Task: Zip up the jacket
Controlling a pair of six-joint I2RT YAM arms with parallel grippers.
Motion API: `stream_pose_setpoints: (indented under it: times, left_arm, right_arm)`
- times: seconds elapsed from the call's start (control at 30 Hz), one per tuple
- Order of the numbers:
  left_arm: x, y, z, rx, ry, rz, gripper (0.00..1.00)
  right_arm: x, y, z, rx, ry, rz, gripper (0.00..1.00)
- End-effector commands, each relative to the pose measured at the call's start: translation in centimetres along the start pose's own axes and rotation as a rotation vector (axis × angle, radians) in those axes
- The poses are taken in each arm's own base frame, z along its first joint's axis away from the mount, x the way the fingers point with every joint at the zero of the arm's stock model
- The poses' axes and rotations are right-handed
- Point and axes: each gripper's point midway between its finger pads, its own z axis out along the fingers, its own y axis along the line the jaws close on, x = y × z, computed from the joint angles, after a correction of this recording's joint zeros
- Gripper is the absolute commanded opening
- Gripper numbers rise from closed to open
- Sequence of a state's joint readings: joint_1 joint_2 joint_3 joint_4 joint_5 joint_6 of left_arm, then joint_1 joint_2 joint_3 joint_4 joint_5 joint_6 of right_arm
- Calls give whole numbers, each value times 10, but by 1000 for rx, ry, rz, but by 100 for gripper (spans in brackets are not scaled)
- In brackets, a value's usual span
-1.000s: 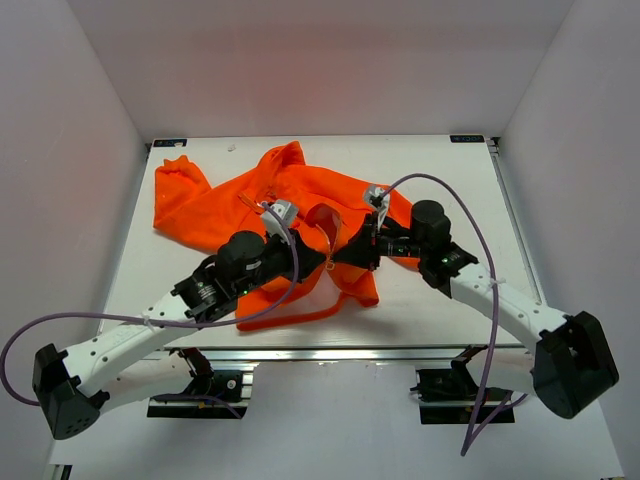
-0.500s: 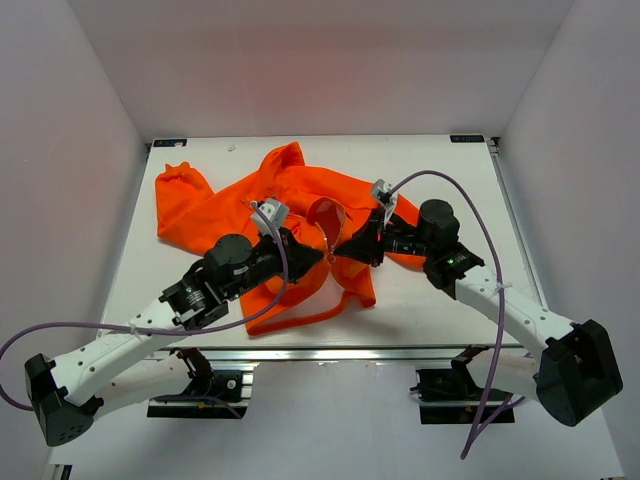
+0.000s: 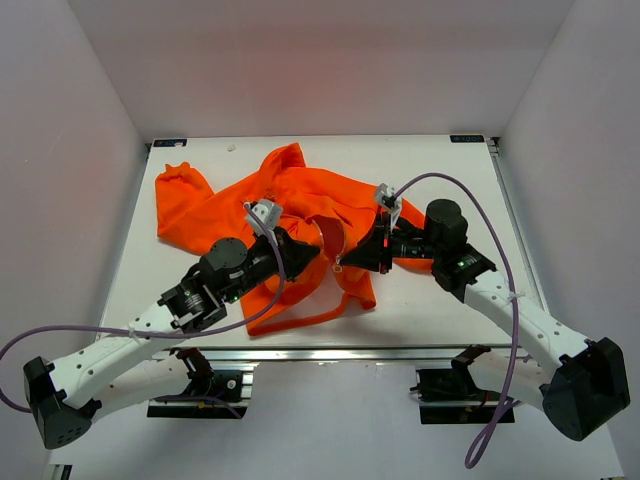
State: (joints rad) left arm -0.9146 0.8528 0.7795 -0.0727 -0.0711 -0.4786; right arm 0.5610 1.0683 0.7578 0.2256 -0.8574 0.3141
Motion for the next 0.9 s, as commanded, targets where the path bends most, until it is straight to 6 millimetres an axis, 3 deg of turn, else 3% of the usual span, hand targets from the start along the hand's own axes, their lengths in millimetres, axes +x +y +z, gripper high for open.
stream_pose_setpoints:
  times: [0.0, 0.5, 0.87]
  left_arm:
    - [-12, -16, 2, 71, -52, -25, 0]
    - [4, -26, 9, 146, -34, -101, 0]
    - [-2, -18, 6, 99, -72, -113, 0]
  right_arm:
    - [-15, 26, -4, -111, -12, -49, 0]
    - [-7, 20, 2, -129, -13, 17, 0]
    - [10, 4, 6, -87, 24, 59, 0]
